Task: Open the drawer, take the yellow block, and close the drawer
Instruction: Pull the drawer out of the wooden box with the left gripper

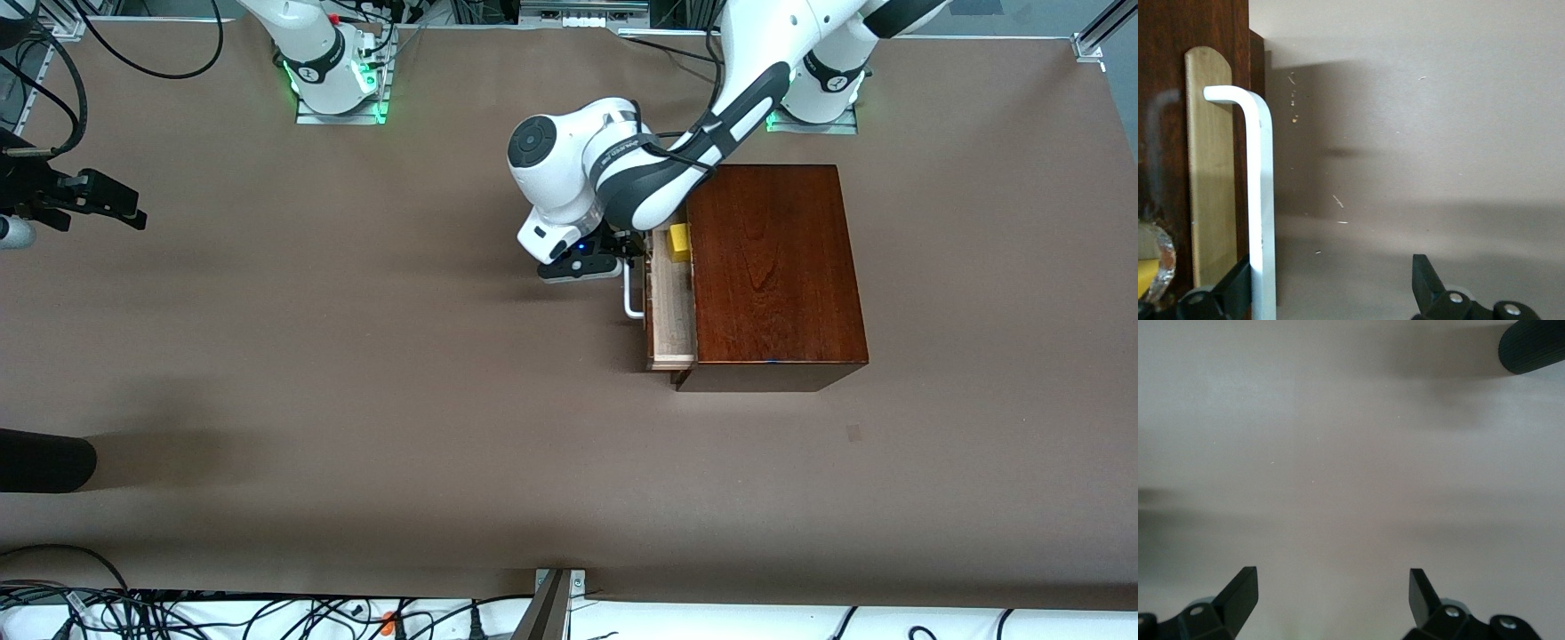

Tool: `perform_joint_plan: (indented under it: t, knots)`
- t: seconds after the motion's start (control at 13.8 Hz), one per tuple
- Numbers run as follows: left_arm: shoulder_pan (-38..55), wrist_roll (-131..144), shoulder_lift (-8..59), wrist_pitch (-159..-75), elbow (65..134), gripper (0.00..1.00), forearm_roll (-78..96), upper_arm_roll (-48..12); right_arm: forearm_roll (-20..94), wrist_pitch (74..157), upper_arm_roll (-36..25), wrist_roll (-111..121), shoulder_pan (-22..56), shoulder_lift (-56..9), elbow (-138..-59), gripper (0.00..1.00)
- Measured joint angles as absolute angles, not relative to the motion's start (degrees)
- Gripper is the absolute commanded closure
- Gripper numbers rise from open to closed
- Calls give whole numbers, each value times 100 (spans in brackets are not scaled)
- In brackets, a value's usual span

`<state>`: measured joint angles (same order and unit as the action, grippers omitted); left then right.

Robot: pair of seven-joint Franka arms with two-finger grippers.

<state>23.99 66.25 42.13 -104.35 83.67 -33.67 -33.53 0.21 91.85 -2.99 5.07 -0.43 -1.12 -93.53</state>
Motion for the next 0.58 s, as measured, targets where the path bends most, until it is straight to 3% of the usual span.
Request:
perform_joint_plan:
  t: [0.58]
  knots:
    - [2813,6737,4570,-10433,7726,0,-3367,-3296,21,9185,-299,507,-43,-112,-9353,0]
